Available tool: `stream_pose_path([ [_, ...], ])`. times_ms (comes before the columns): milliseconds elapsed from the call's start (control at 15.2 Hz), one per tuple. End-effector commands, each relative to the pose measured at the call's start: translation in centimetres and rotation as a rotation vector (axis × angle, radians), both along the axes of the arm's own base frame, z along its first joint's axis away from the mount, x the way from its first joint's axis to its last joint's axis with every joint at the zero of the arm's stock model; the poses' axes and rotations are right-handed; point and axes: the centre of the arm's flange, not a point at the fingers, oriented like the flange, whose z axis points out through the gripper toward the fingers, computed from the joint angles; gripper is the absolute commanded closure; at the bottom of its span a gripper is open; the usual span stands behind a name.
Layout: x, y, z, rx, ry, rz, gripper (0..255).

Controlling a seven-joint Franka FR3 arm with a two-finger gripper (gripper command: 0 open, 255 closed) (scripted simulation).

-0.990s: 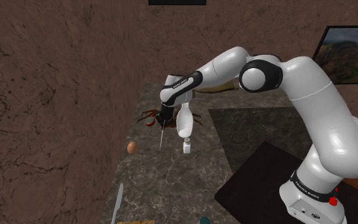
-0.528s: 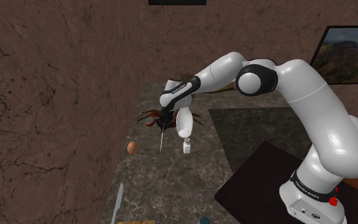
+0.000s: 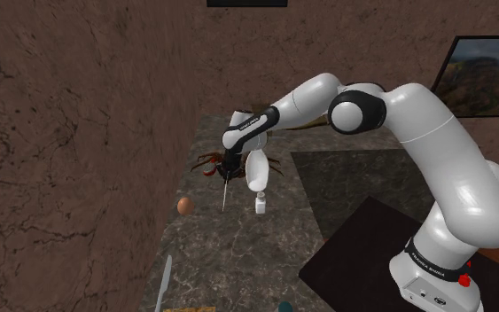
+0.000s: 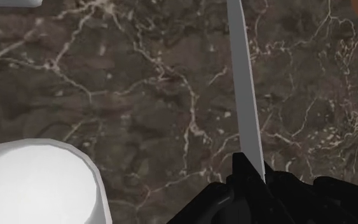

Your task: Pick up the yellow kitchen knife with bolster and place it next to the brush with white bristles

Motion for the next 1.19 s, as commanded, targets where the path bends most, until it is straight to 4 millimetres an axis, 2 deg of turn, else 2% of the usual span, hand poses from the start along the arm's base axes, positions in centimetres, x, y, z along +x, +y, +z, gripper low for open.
stream_pose_path([
  [0, -0.6, 0.0, -2.0, -0.003, 0.031, 0.000, 0],
  [66, -0.5, 0.1, -1.9, -0.003, 0.031, 0.000, 0],
  [264, -0.3, 0.7, -3.6, -0.004, 0.031, 0.001, 0],
  [330, -0.7, 0.0, -1.7, -0.003, 0.031, 0.000, 0],
  [594, -1.0, -1.3, 3.1, -0.003, 0.031, 0.000, 0],
  [1122, -1.0, -1.3, 3.1, -0.003, 0.031, 0.000, 0],
])
